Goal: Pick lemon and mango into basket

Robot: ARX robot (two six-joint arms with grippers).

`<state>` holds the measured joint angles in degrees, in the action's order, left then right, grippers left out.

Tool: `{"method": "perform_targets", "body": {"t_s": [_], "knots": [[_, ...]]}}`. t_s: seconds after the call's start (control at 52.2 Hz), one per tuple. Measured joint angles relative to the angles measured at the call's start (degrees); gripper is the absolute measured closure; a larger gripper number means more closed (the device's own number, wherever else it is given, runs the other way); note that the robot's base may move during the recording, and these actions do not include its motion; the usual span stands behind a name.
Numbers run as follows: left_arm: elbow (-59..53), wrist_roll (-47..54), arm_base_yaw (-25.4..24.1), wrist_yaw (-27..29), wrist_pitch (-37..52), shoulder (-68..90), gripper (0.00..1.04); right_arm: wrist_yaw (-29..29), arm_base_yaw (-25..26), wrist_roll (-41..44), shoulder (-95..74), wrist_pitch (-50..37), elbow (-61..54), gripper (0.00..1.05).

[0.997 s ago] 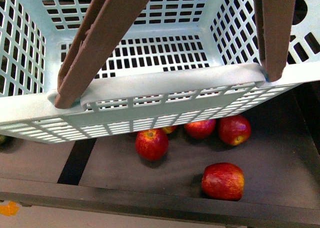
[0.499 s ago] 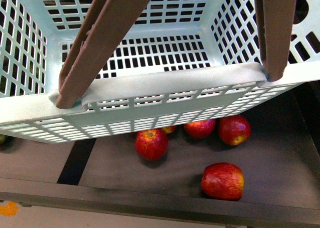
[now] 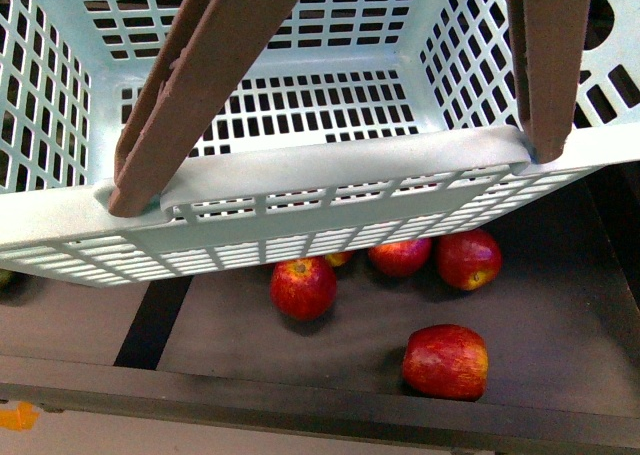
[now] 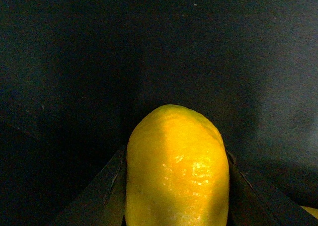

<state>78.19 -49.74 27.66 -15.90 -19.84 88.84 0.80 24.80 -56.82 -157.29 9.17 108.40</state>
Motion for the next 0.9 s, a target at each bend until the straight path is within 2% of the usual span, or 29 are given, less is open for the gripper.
{"method": "perform_targets", "body": {"t_s": [0.134,0.326,0.537,0.652,0.748,0.901], "knots": [[0.00,0.00,0.00,-0.02,0.00,0.00,0.99,2.19,1.55,1.46,3.39,-2.36,-5.11,0.59],[0.00,0.00,0.00,0.00,0.00,0.00,0.99,6.12,5.64,8.35,16.02,-8.55,-17.46,0.59],[0.00,0.02,0.00,0.00,0.00,0.00,0.99,14.97,8.85,17.73,37.13,-13.75,-35.74,0.59],[0.00,0.00,0.00,-0.17,0.00,0.00,0.99,20.72,6.43,22.01,53.16,-14.78,-48.72,0.59],[0.00,0.00,0.00,-0.13,0.00,0.00,0.99,22.97,2.91,23.04,63.58,-15.06,-55.43,0.59],[0.00,0.02,0.00,-0.02,0.00,0.00,0.99,21.97,-3.89,22.95,75.34,-16.31,-61.11,0.59]]}}
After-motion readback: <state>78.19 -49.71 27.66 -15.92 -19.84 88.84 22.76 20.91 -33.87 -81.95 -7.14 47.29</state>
